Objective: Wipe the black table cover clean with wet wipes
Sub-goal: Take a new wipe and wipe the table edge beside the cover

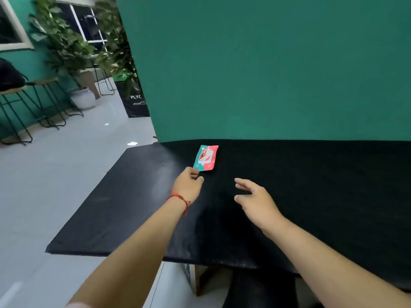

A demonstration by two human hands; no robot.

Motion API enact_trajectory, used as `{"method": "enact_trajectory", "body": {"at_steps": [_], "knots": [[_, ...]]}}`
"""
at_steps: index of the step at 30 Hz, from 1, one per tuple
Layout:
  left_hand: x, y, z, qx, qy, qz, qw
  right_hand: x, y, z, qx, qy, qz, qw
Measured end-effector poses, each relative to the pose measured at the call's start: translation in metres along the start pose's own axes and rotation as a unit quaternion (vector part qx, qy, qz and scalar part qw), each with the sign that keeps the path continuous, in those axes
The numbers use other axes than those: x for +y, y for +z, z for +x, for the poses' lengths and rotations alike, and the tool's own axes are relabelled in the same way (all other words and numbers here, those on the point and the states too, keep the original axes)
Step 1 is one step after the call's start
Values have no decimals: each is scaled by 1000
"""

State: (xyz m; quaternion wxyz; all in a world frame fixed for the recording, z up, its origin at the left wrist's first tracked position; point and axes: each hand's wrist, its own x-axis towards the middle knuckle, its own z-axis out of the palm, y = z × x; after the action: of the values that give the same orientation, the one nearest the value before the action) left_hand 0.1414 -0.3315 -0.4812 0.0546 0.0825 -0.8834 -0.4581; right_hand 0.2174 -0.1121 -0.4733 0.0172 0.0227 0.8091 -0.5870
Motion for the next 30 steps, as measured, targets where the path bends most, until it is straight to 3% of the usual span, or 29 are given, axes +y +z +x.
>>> {"method": "enact_trajectory", "body": {"at_steps": [2,5,9,12,23,26,30], "knots": [[0,18,31,-6,24,68,997,17,-7,7,-8,-33,-102,994],[3,48,69,-26,41,125,991,46,-13,24,-23,-109,-278,954],[8,86,105,-22,31,174,984,68,-9,52,-42,-115,-350,929],[7,103,124,6,19,183,983,70,4,80,-41,-133,-365,921],[-5,93,194,-10,-10,237,971,98,37,110,-13,-166,-399,902],[5,90,191,18,-9,208,978,98,34,110,-16,-163,-373,913],[24,82,154,31,56,135,989,85,19,107,11,-134,-274,952]]}}
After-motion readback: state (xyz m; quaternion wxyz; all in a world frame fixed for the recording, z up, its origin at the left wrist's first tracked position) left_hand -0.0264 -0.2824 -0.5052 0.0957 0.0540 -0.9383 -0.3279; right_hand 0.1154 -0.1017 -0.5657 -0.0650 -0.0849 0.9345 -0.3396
